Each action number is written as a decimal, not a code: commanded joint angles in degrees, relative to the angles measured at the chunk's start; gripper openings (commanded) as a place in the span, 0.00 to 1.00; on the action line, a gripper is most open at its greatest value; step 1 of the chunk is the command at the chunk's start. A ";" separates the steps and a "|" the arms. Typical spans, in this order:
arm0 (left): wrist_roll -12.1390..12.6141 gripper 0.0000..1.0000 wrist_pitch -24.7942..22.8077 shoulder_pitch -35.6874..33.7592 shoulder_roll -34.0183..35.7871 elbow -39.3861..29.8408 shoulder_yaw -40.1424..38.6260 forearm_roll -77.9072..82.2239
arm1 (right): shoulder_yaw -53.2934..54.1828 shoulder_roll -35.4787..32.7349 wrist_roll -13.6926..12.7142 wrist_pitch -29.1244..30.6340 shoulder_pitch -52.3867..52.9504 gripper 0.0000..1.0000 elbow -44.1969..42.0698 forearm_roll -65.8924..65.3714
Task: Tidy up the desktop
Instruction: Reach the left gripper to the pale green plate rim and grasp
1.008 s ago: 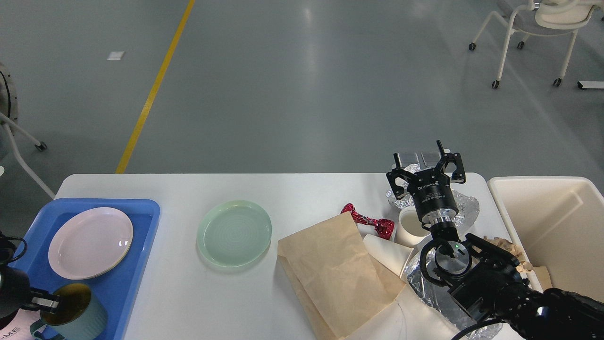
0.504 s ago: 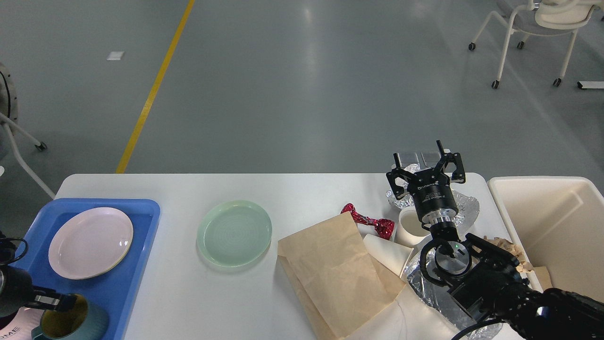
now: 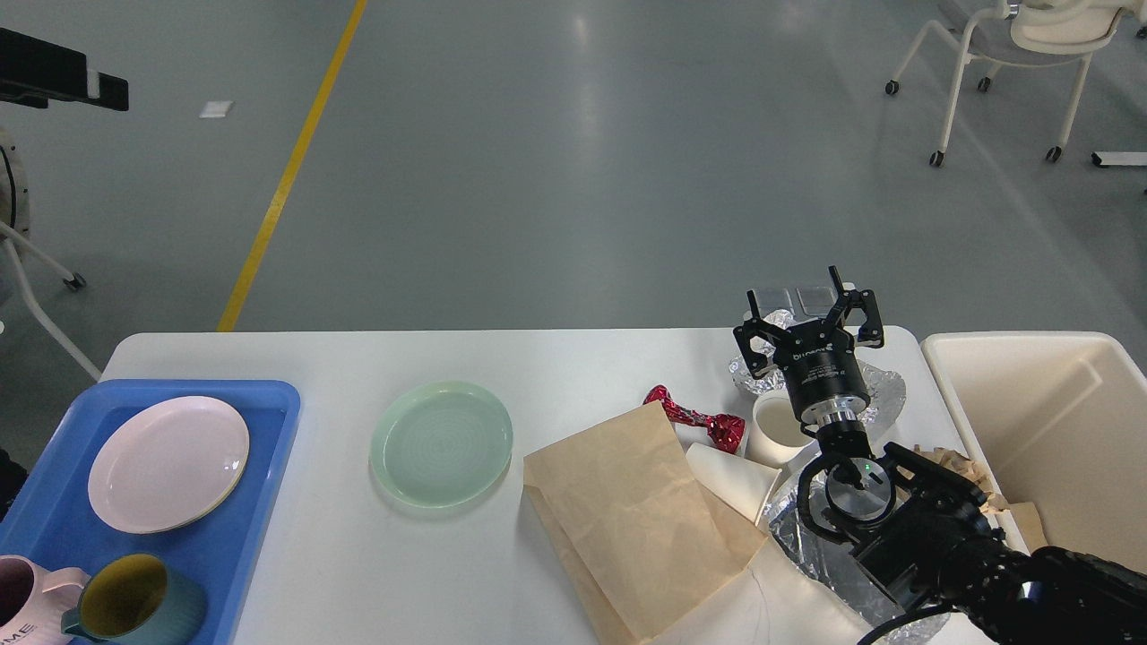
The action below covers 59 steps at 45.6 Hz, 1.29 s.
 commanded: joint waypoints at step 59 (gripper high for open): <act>9.79 0.69 42.38 40.96 -54.76 36.97 26.09 -14.63 | 0.00 0.00 -0.01 0.00 0.00 1.00 0.06 0.07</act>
